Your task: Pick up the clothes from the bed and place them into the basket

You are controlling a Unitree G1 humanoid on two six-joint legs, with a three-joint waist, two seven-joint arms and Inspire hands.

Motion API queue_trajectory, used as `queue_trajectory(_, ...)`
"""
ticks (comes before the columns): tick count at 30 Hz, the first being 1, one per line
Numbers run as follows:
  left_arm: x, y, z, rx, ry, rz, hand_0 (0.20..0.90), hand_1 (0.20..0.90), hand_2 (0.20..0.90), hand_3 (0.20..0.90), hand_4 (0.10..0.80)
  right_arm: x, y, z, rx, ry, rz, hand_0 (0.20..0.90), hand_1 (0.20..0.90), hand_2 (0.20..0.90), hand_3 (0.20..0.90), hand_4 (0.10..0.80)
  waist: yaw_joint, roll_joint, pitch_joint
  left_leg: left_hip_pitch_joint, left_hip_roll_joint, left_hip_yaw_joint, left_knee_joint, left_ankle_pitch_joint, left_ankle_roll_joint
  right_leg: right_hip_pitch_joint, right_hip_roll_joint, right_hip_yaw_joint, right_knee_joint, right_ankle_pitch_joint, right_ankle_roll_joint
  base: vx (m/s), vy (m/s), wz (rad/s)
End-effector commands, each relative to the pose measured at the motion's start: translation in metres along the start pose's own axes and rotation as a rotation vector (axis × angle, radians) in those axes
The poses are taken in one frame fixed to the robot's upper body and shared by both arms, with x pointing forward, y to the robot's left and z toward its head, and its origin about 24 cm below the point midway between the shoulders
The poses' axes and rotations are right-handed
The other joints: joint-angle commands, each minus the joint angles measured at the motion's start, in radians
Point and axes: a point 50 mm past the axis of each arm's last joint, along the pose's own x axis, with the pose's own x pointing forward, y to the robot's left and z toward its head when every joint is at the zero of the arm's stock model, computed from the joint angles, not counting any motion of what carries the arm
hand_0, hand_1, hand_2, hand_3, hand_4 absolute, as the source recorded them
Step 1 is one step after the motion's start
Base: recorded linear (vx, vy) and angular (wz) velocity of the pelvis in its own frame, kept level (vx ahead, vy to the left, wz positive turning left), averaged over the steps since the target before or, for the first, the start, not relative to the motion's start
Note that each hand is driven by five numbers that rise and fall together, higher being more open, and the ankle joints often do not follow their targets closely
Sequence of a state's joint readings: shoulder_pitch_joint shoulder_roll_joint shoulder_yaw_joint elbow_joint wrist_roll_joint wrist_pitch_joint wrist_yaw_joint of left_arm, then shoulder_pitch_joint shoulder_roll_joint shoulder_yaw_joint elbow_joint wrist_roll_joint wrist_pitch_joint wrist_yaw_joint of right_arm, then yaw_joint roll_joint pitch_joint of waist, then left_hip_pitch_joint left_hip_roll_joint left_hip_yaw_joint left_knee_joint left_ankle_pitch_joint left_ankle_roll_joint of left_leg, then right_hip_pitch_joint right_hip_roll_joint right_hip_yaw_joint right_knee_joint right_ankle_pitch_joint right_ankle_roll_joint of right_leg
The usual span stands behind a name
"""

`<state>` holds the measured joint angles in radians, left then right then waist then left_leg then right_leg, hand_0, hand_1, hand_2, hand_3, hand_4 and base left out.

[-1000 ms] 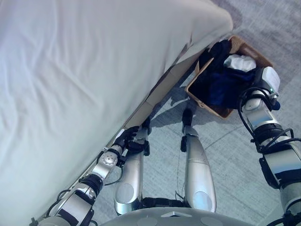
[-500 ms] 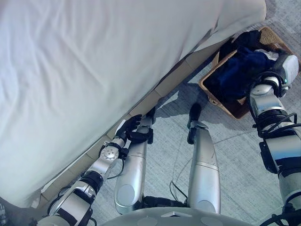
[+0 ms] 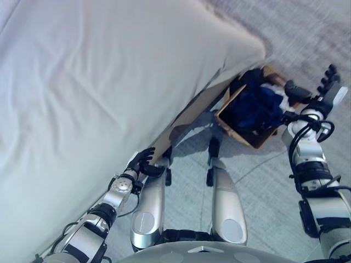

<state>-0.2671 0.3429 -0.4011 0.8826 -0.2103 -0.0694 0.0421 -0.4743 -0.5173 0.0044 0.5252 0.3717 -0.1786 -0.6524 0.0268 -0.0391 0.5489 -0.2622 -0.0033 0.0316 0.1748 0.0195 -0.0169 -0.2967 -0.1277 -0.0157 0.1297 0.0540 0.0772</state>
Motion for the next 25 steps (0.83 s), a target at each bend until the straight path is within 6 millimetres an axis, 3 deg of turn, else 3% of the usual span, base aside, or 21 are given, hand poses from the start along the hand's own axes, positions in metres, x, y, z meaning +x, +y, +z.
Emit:
queue_trajectory(1,-0.01,-0.006,-0.033,0.006,0.103,0.013,0.9,0.9,0.9,0.9,0.8,-0.016,-0.002,0.012,0.075,-0.193,-0.01,0.9,0.9,0.9,0.9,0.8,0.002,-0.035,-0.193,0.106,-0.024,-0.003,-0.037,-0.091,0.035,0.102,0.031,-0.067,-0.019,0.008,0.021,0.231,0.111,-0.09)
queue_trajectory(2,-0.012,-0.009,-0.039,0.006,0.118,0.009,0.9,0.9,0.9,0.9,0.8,-0.022,-0.003,-0.002,0.052,-0.152,0.022,0.9,0.9,0.9,0.9,0.8,0.003,-0.034,-0.209,0.127,-0.023,-0.002,-0.051,-0.091,0.036,0.121,0.031,-0.068,-0.028,0.009,0.024,0.242,0.129,-0.06)
queue_trajectory(4,-0.02,-0.015,-0.058,0.013,0.177,-0.006,0.9,0.9,0.9,0.9,0.8,-0.047,-0.008,-0.047,-0.075,-0.016,0.158,0.9,0.9,0.9,0.9,0.8,0.005,-0.027,-0.261,0.189,-0.023,0.004,-0.095,-0.088,0.039,0.174,0.028,-0.075,-0.049,0.007,0.03,0.186,0.109,-0.07)
queue_trajectory(7,-0.03,-0.016,-0.079,0.028,0.247,-0.006,0.9,0.9,0.9,0.9,0.8,-0.078,-0.016,-0.093,-0.235,0.15,0.297,0.9,0.9,0.9,0.9,0.8,0.003,-0.022,-0.315,0.235,-0.019,0.011,-0.121,-0.087,0.041,0.213,0.027,-0.086,-0.056,0.0,0.031,0.145,0.071,0.0)
queue_trajectory(10,-0.041,-0.011,-0.1,-0.014,0.315,0.031,0.9,0.9,0.9,0.9,0.8,-0.117,-0.041,-0.144,-0.348,0.404,0.382,0.9,0.9,0.9,0.9,0.8,0.0,-0.017,-0.363,0.277,-0.021,0.016,-0.125,-0.097,0.045,0.254,0.026,-0.094,-0.058,-0.014,0.025,0.154,0.062,0.01)
queue_trajectory(13,-0.055,-0.007,-0.121,-0.06,0.382,0.063,0.9,0.9,0.9,0.9,0.8,-0.161,-0.067,-0.179,-0.407,0.618,0.433,0.9,0.9,0.9,0.9,0.8,-0.003,-0.012,-0.394,0.316,-0.027,0.014,-0.133,-0.106,0.047,0.297,0.025,-0.101,-0.069,-0.026,0.019,0.11,0.045,0.02)
queue_trajectory(15,-0.06,-0.006,-0.129,-0.084,0.415,0.072,0.9,0.9,0.9,0.9,0.8,-0.175,-0.078,-0.189,-0.407,0.714,0.408,0.9,0.9,0.9,0.9,0.8,-0.004,-0.006,-0.403,0.33,-0.029,0.014,-0.143,-0.104,0.046,0.314,0.026,-0.105,-0.078,-0.029,0.016,0.067,0.057,-0.01)
queue_trajectory(19,-0.077,-0.015,-0.152,-0.164,0.506,0.089,0.9,0.9,0.9,0.9,0.8,-0.222,-0.101,-0.212,-0.429,0.955,0.408,0.9,0.9,0.9,0.9,0.8,-0.016,0.012,-0.427,0.37,-0.033,0.013,-0.176,-0.1,0.045,0.346,0.029,-0.105,-0.097,-0.038,0.01,0.047,0.082,-0.01)
queue_trajectory(25,-0.082,-0.031,-0.158,-0.215,0.546,-0.005,0.9,0.9,0.9,0.9,0.8,-0.255,-0.106,-0.221,-0.548,1.078,0.576,0.9,0.9,0.9,0.9,0.8,-0.025,0.023,-0.445,0.393,-0.029,0.017,-0.204,-0.089,0.043,0.37,0.037,-0.11,-0.107,-0.048,0.003,0.01,0.025,0.03)
